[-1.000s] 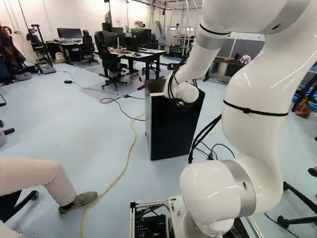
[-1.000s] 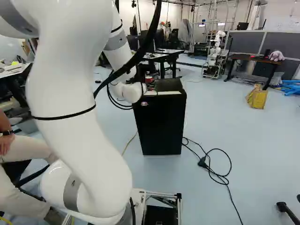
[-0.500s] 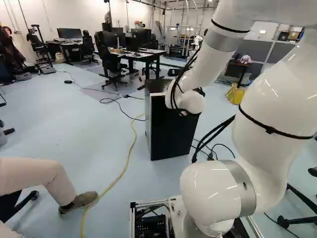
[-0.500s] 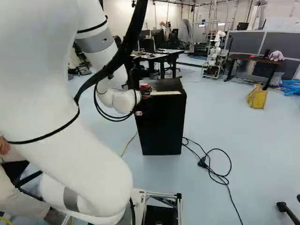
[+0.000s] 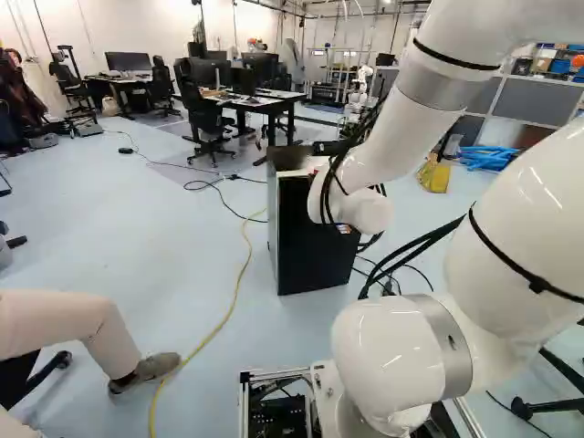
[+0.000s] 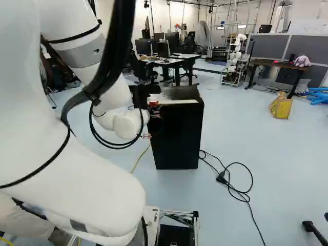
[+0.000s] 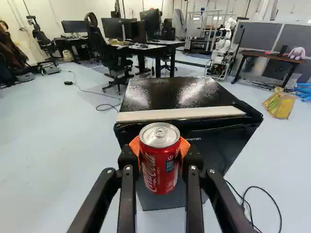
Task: Grab a drink from the fridge
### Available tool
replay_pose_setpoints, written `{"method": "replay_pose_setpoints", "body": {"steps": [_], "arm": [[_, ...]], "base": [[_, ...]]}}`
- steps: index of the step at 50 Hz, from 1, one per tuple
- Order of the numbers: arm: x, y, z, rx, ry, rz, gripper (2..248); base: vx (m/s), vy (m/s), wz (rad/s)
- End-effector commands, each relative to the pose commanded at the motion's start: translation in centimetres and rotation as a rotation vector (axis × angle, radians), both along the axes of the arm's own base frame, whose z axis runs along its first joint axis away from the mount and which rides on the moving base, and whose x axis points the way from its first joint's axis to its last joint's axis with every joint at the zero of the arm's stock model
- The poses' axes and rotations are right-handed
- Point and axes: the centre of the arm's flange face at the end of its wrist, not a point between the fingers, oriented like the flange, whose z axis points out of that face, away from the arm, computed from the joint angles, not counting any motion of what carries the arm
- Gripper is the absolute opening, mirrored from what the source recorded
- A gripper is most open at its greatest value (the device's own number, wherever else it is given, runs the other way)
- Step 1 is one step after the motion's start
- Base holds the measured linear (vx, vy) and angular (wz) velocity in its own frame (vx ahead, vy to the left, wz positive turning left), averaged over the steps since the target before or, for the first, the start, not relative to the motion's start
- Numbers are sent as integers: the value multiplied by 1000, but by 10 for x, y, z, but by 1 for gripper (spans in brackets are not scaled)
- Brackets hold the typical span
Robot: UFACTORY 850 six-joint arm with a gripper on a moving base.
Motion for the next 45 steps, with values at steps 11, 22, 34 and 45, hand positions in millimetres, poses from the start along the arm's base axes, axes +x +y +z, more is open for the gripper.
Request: {"method": "replay_pose_setpoints", "body": {"steps": [11,22,34,45], "arm": [[-21,2,-7,-1,13,6,97],[-37,3,-13,-2,23,11,97],[-49,4,-17,-3,30,14,97],[-54,4,-19,-3,33,16,97]], "base": [[0,0,0],[0,0,0],[0,0,0],[0,0,0]]}}
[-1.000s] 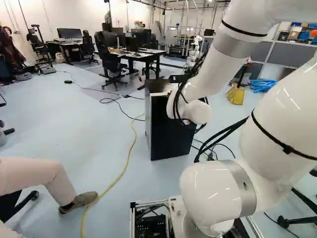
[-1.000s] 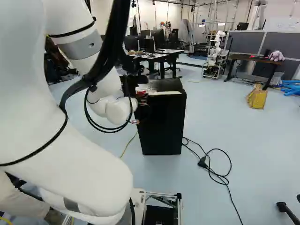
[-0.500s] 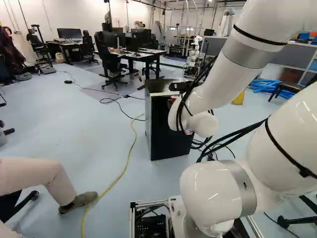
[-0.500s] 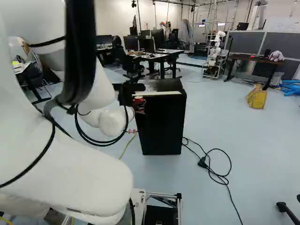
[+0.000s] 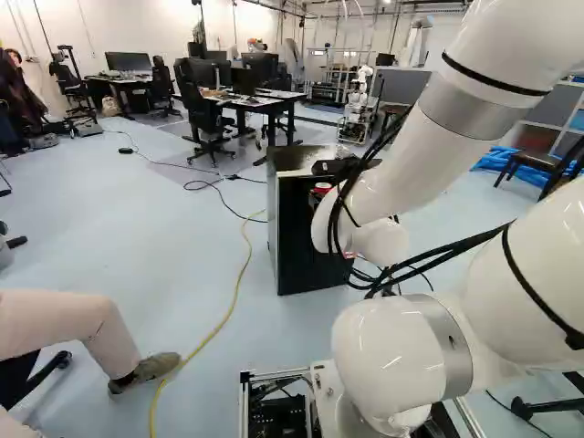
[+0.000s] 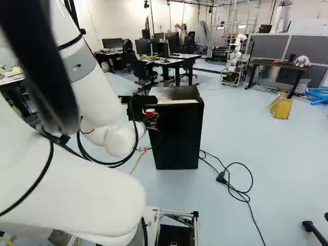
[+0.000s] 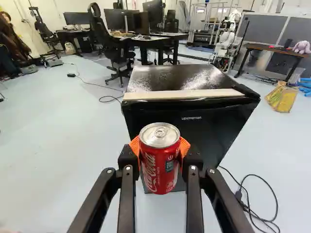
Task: Grab a drink from the fridge
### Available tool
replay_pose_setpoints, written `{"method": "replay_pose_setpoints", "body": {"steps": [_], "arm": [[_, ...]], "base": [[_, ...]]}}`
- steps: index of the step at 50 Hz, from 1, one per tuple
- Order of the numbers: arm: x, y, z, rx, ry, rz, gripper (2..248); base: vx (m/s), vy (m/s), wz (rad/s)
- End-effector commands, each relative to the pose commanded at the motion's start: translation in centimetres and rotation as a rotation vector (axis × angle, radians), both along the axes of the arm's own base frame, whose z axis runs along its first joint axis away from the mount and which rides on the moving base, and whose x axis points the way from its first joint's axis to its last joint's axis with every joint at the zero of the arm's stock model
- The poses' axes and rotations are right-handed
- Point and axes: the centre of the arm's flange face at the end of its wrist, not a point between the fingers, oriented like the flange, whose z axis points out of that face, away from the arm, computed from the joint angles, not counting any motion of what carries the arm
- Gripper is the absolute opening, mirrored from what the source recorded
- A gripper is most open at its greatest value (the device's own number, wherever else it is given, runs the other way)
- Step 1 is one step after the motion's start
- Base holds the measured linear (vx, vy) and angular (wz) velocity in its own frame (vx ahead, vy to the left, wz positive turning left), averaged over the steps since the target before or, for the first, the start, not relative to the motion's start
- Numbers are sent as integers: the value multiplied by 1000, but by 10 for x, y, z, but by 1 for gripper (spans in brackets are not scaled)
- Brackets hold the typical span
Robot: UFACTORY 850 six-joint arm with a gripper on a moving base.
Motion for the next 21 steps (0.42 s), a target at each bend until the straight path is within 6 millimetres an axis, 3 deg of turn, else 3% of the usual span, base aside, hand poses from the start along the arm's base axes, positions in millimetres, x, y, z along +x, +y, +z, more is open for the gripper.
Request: {"method": "replay_pose_setpoints", "body": {"steps": [21], "arm": [[-1,0,0,0,0,0,97]], "base": [[0,0,0]]}}
